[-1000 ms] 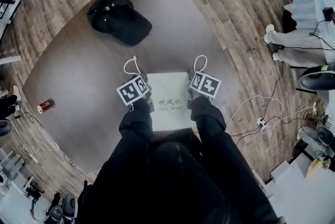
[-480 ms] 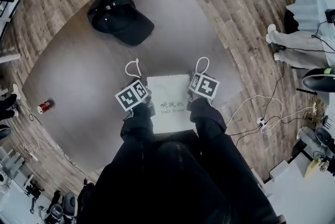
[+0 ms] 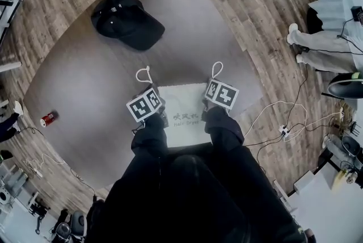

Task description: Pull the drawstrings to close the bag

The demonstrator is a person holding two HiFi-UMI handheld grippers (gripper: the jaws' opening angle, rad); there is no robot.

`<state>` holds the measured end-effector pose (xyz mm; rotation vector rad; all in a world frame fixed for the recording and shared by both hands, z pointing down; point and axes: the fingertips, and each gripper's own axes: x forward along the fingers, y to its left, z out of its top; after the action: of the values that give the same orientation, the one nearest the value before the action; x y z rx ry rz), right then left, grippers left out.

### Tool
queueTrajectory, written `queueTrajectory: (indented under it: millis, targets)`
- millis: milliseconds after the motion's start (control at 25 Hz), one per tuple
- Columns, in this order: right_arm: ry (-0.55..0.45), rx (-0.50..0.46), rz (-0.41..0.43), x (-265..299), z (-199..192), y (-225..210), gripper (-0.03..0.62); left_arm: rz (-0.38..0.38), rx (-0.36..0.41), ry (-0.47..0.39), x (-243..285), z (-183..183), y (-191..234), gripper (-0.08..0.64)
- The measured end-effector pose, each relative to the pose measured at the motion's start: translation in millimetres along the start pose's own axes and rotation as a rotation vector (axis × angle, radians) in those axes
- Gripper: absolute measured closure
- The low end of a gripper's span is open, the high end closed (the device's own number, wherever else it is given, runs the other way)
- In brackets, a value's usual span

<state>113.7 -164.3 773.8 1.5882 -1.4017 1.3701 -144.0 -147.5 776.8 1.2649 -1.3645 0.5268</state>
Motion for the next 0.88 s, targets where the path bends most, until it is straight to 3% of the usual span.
queueTrajectory:
  millis: [120,520,880]
  targets:
    - [-0.033,0.044,0.061,-2,2,-2,0.554,-0.078,-0.013,-0.013,-1,1,-1,0.522]
    - [-0.169,0.057,0.201,-29,16,13,0.557,-0.137,0.025,-0.099,-20,6,1,0.526]
    - [-0.237,0.045,0.248,-44,21,21,0.557,-0.117,0.188,-0.18,-36,18,-6,0.529]
